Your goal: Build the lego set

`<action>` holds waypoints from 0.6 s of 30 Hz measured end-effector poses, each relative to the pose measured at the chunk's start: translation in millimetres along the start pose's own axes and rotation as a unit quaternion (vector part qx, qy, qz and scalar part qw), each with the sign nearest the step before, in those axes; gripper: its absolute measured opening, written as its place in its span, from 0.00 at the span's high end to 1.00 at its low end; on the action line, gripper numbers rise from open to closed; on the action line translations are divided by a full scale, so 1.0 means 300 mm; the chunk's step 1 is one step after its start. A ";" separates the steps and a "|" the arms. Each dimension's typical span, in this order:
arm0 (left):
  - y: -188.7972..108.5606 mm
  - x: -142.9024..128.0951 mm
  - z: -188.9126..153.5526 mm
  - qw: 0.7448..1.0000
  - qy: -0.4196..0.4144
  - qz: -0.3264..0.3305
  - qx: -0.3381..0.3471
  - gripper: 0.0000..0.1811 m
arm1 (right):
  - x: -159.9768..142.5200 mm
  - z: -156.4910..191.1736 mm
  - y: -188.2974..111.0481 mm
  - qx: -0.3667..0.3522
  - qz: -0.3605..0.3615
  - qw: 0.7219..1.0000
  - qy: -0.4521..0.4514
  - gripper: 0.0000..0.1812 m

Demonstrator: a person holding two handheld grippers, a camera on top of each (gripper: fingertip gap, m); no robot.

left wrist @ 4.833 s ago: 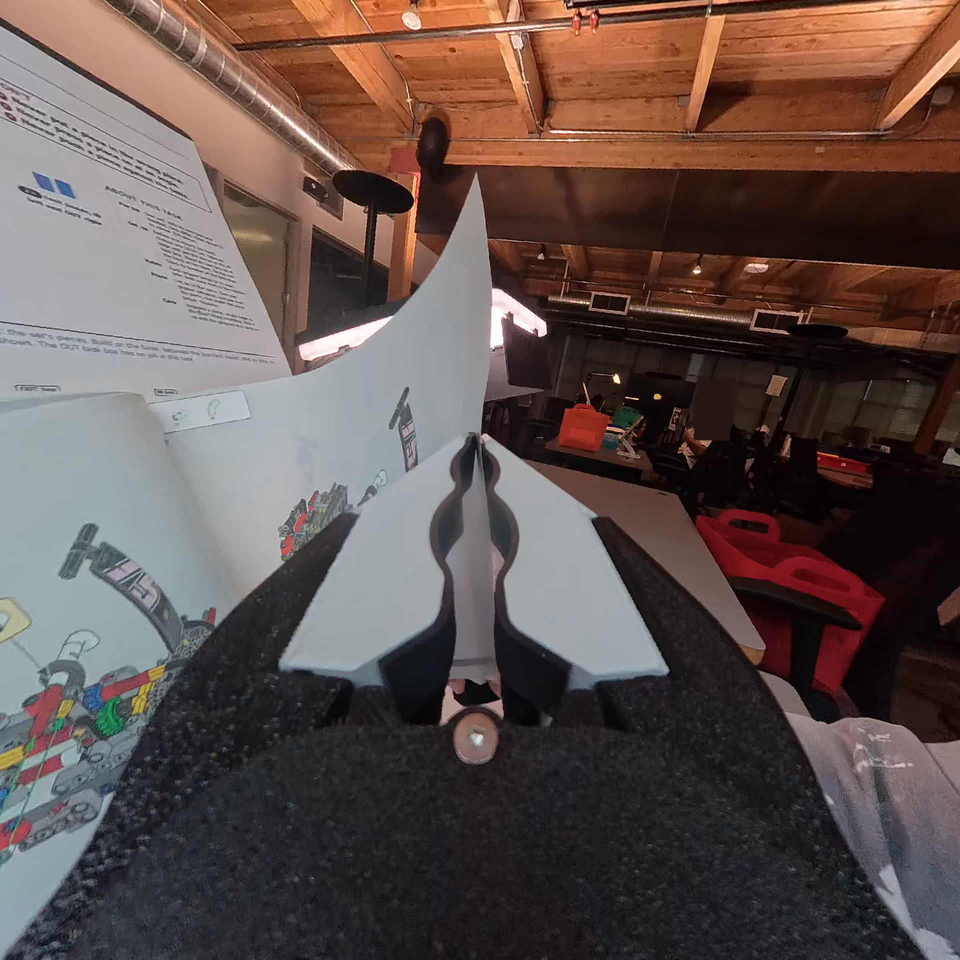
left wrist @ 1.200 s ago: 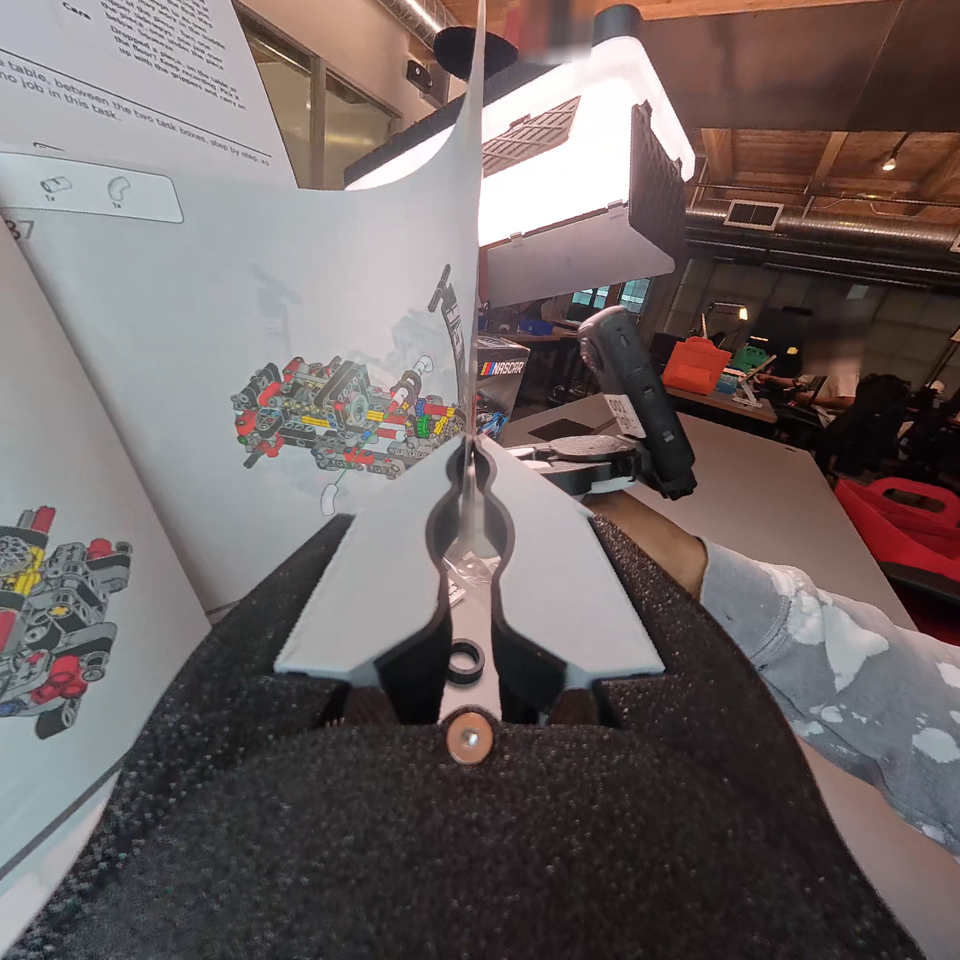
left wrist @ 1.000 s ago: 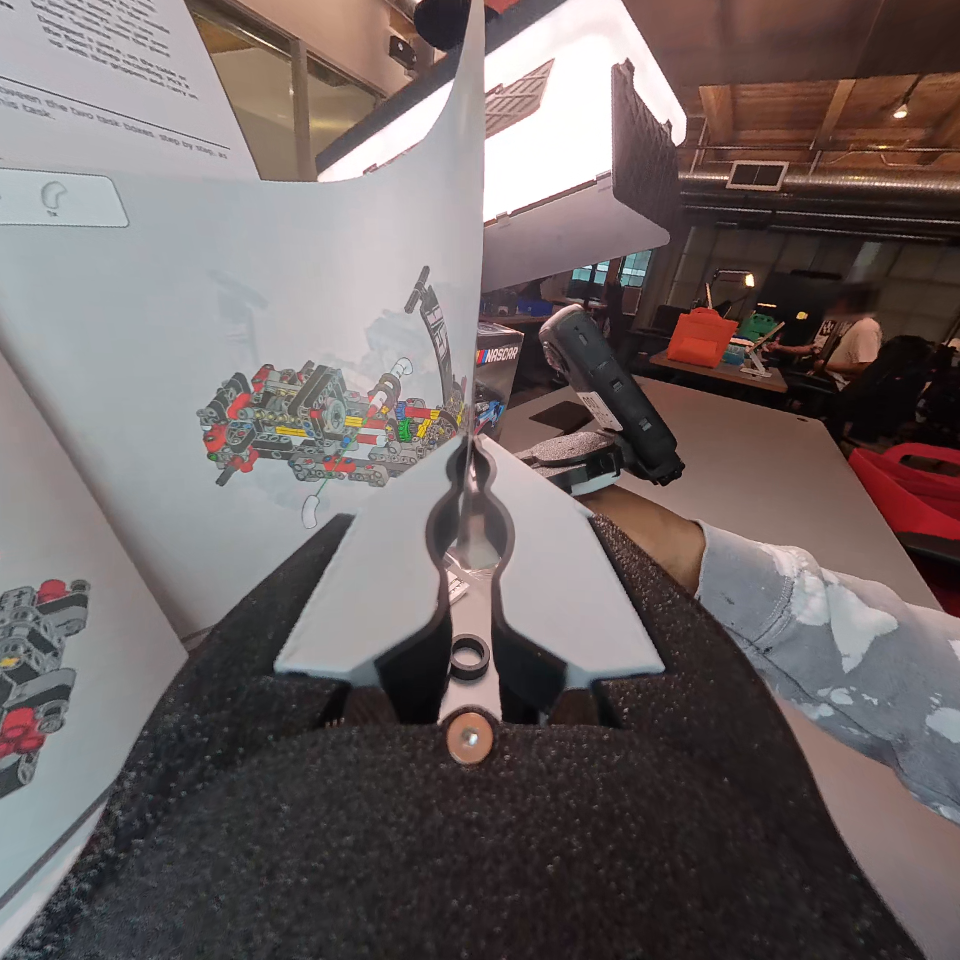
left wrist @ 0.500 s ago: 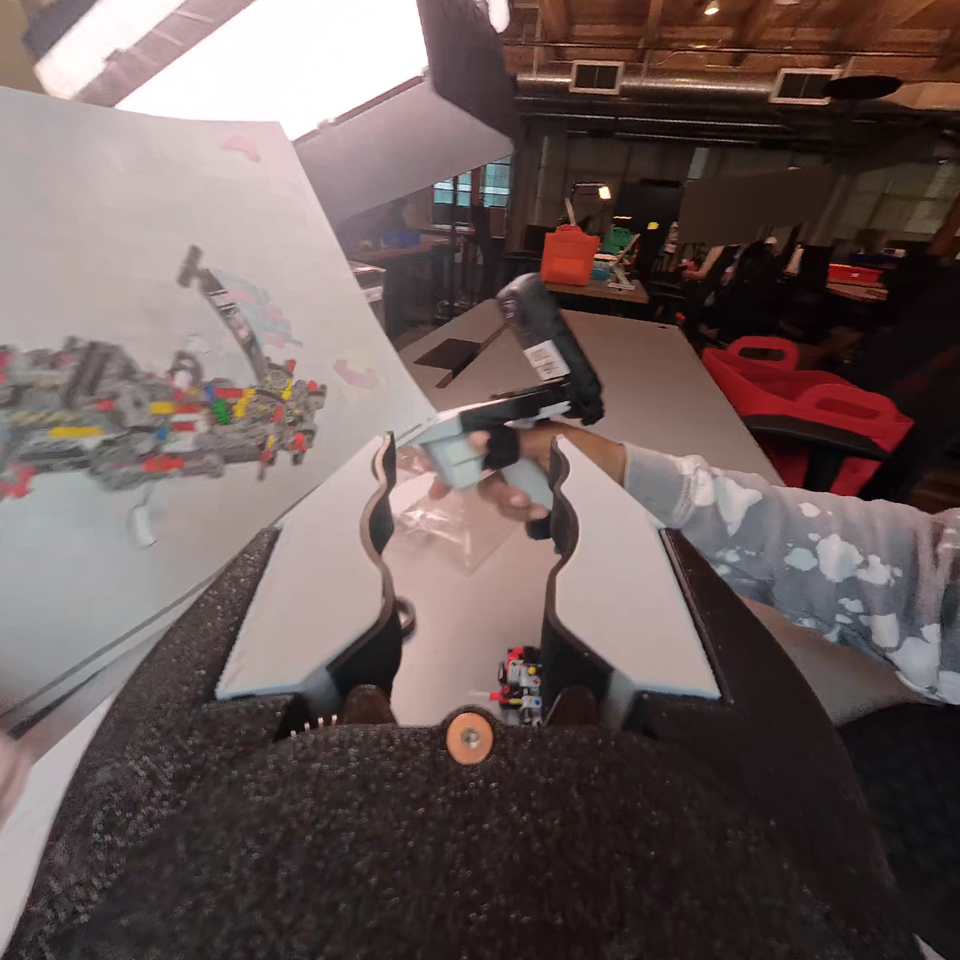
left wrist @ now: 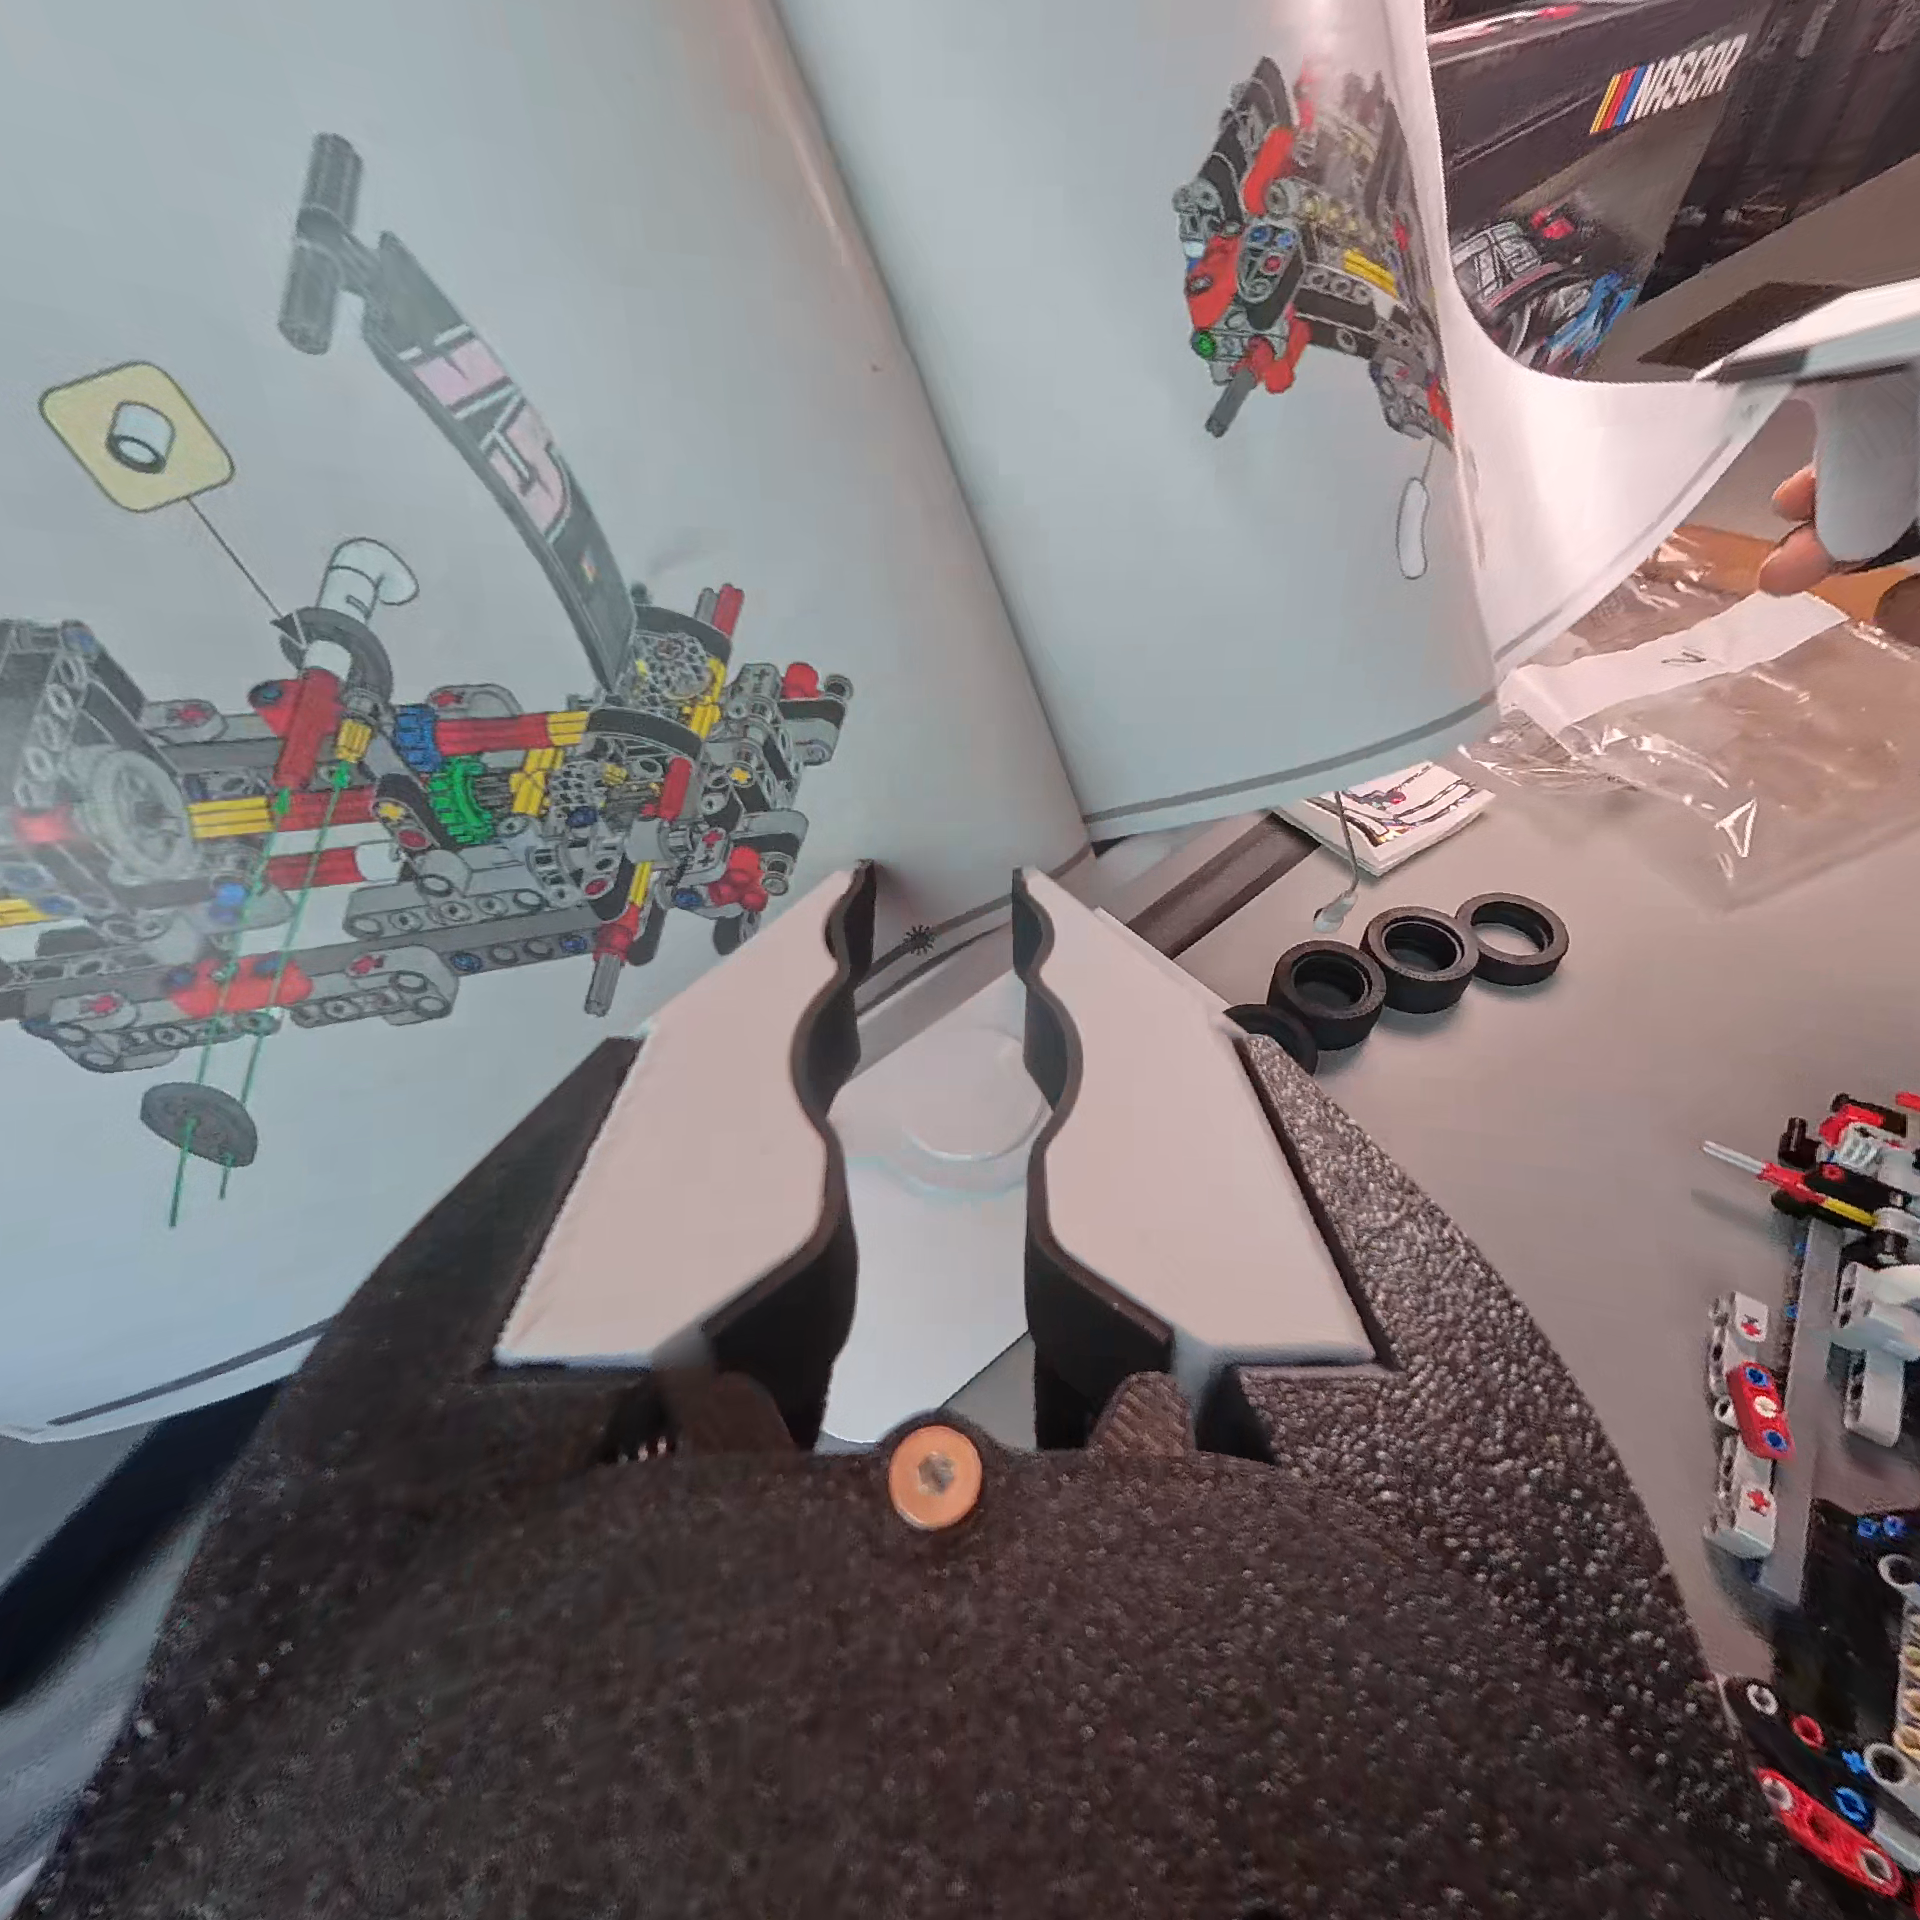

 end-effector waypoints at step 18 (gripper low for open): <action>0.132 0.107 -0.139 0.974 0.208 -0.018 0.086 0.95 | -0.023 -0.240 -0.034 -0.283 0.081 0.946 -0.133 0.94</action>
Point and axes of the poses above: each gripper's, where its closed fingertips meet, y out along the fingers, x out of its top, z = x × y across the jaws, the point moved 2 cm from there along -y, back along the fingers, and after that the axes turned 12 degrees about -y, right-handed, at the moved point
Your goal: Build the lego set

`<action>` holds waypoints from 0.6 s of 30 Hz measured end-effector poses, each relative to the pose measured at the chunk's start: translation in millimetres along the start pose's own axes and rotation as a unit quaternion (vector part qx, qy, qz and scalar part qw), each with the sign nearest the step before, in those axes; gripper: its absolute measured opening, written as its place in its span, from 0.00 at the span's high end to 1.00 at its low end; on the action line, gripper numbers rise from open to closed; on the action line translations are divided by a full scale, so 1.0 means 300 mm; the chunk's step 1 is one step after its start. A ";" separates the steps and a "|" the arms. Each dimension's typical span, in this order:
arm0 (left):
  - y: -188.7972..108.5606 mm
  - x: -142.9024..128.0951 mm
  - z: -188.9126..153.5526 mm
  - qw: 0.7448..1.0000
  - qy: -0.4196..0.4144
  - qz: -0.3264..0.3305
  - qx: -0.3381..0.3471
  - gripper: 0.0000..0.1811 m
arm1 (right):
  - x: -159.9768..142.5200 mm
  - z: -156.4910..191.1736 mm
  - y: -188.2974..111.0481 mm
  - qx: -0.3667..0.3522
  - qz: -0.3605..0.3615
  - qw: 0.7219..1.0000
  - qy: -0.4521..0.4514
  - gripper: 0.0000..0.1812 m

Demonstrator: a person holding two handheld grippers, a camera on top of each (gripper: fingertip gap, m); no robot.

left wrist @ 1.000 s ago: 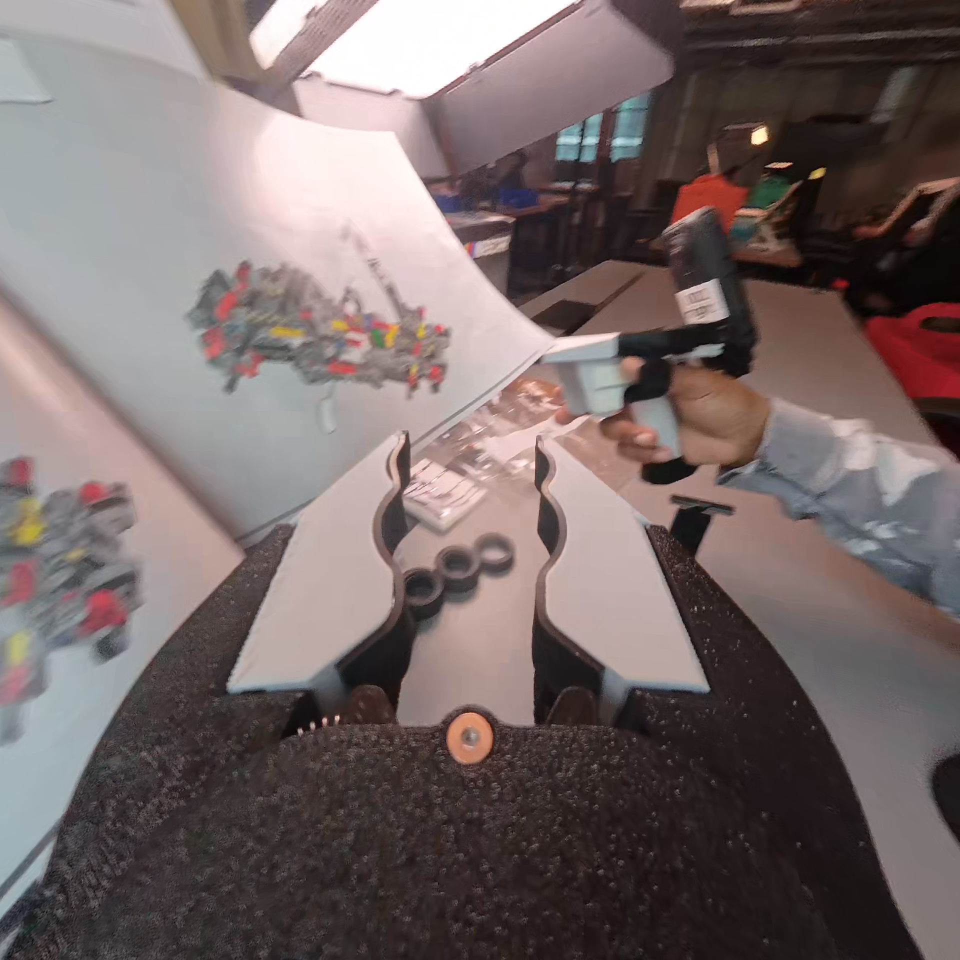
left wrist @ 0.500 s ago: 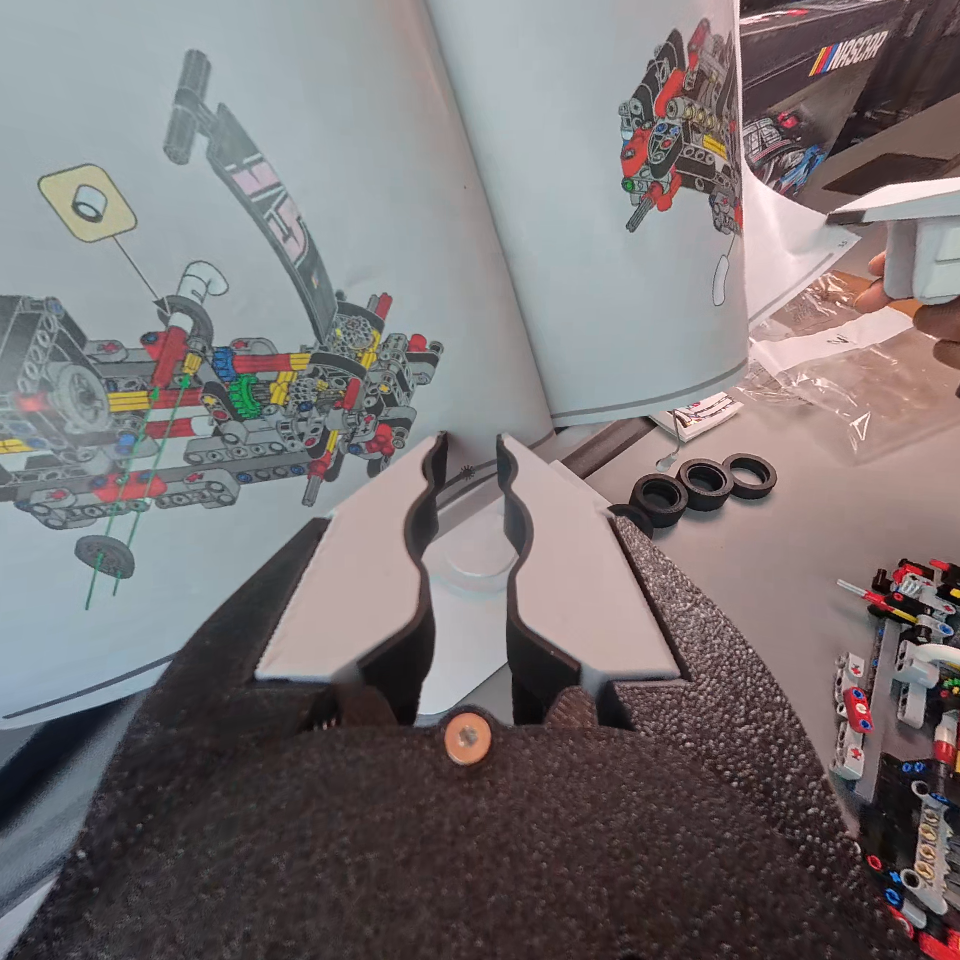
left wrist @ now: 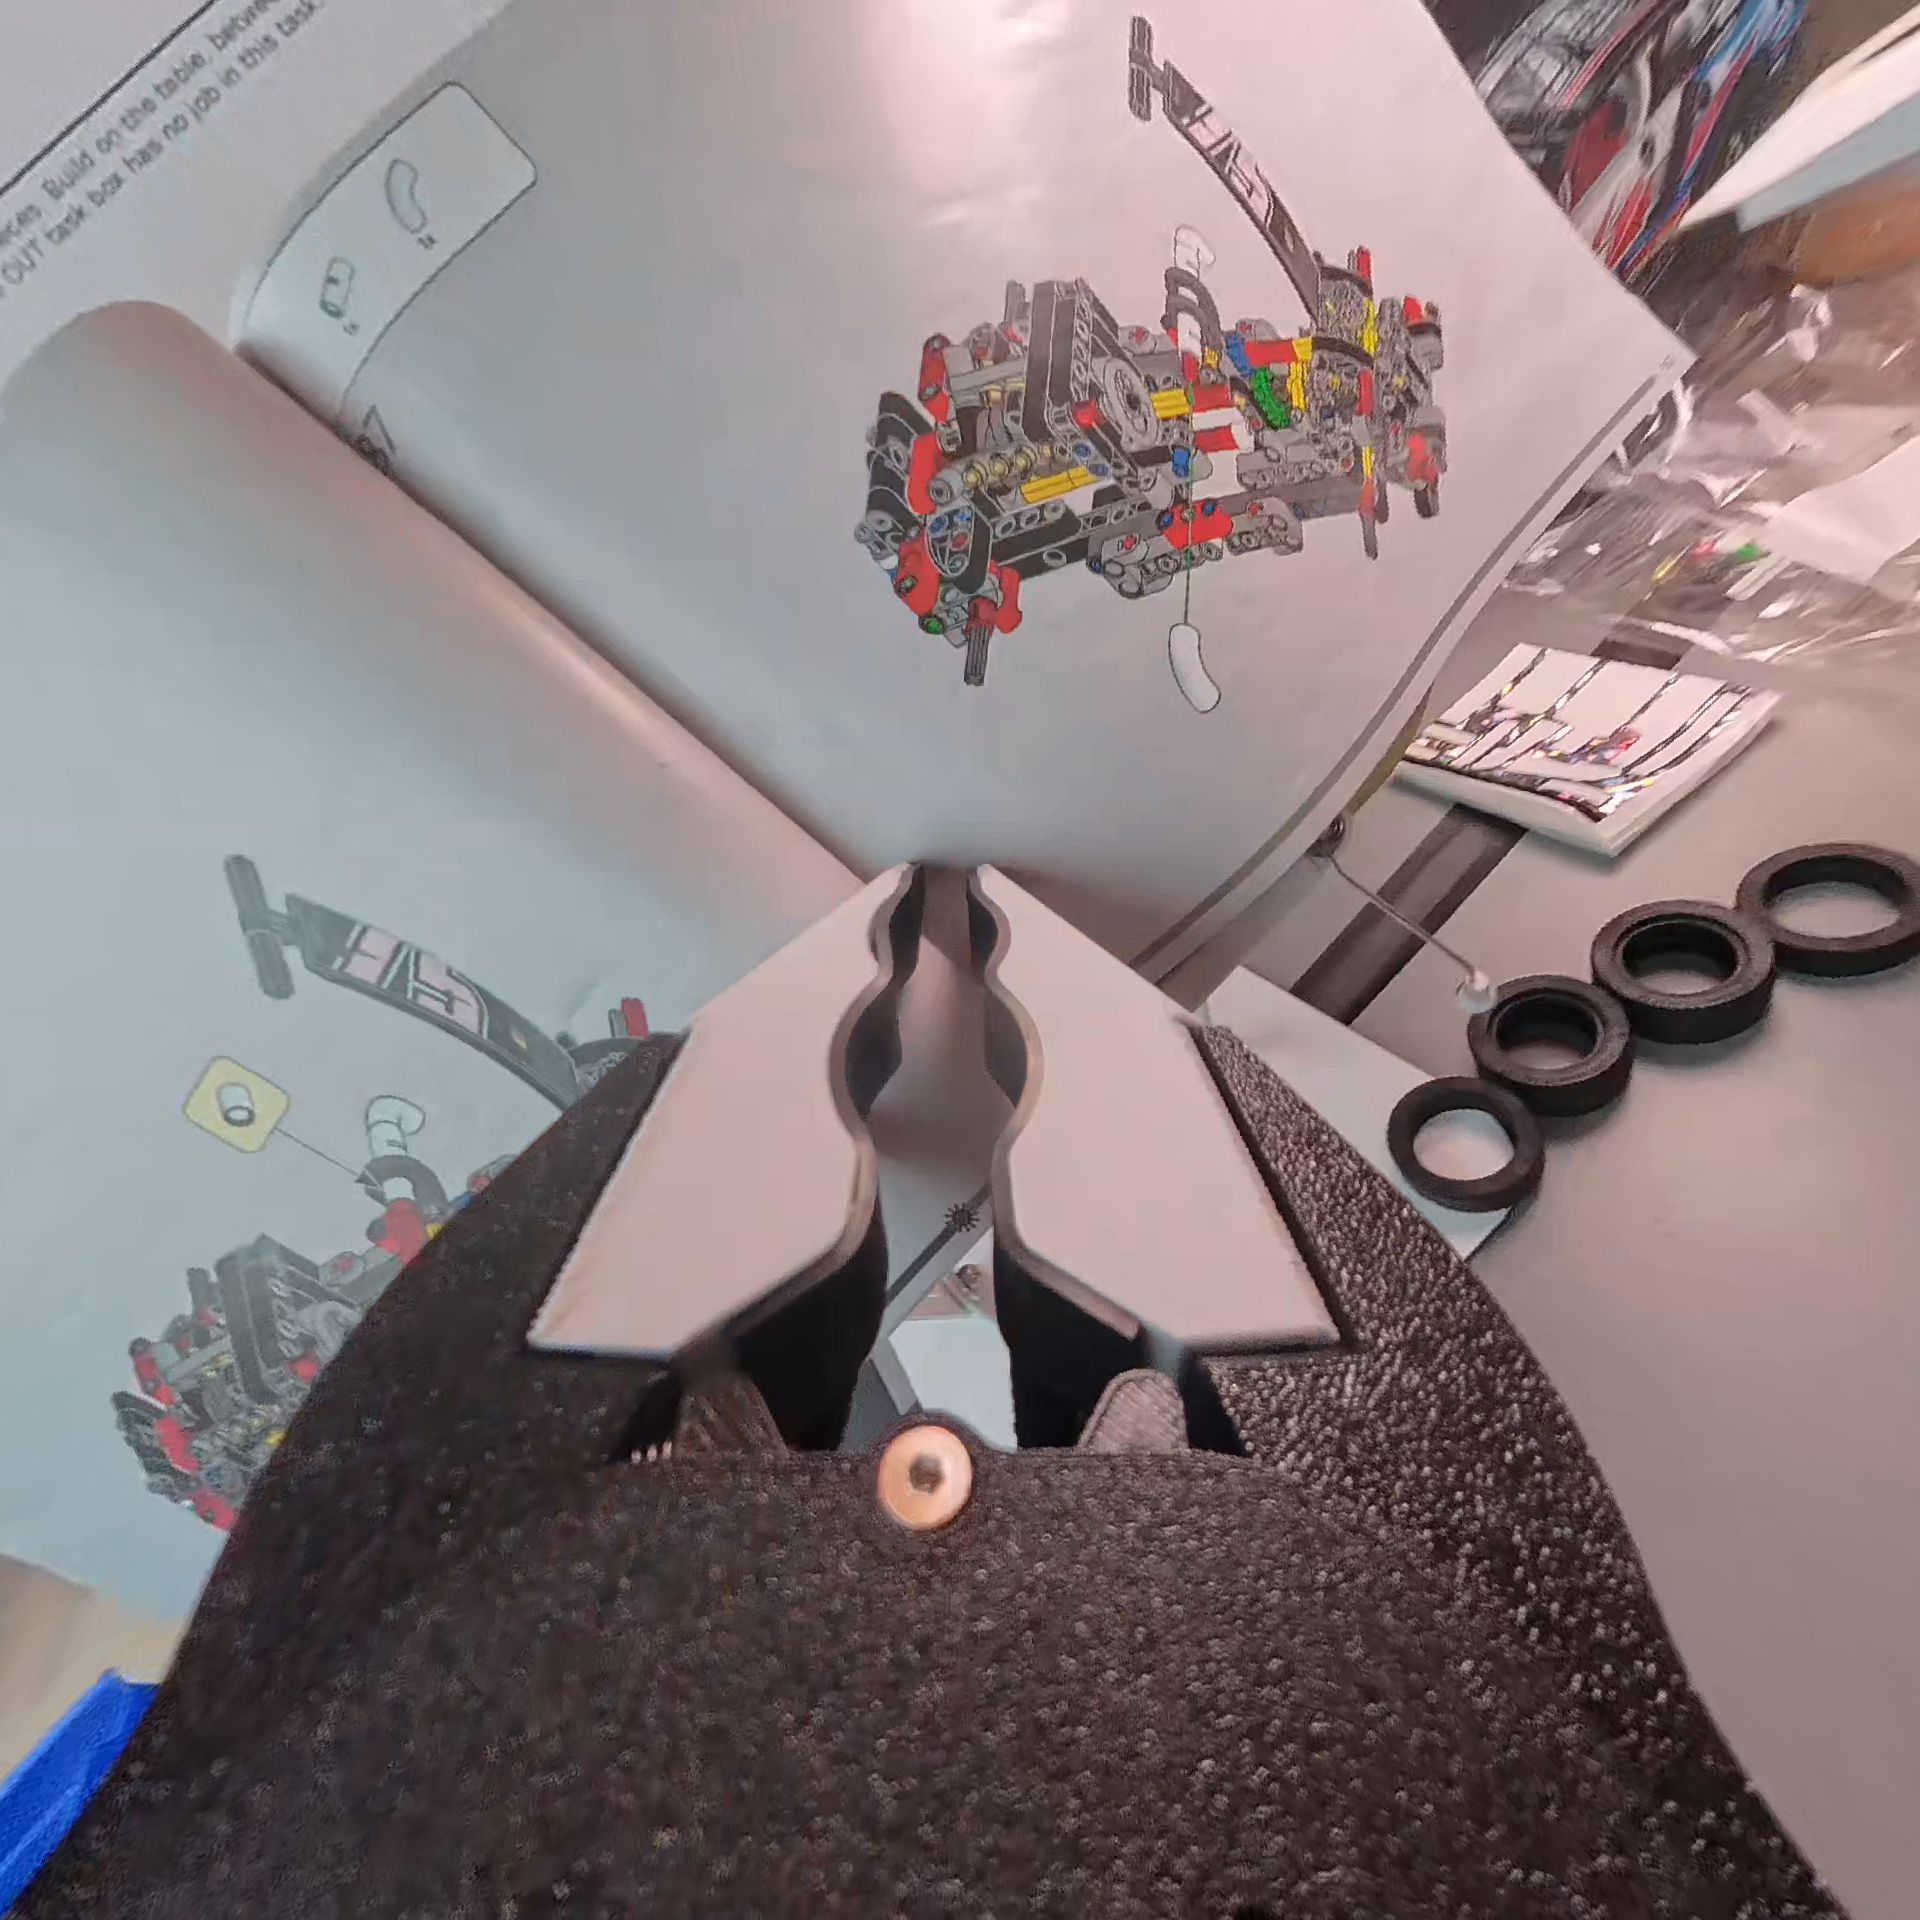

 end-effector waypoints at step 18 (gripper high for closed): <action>0.061 -0.018 -0.019 0.981 0.184 0.043 0.052 1.00 | -0.138 0.586 0.076 0.158 0.191 0.874 -0.417 0.98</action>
Point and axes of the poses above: each gripper's, where its closed fingertips meet, y out along the fingers, x out of its top, z = x × y across the jaws, the point moved 2 cm from there along -y, back along the fingers, and after that the axes turned 12 degrees about -y, right-handed, at the moved point
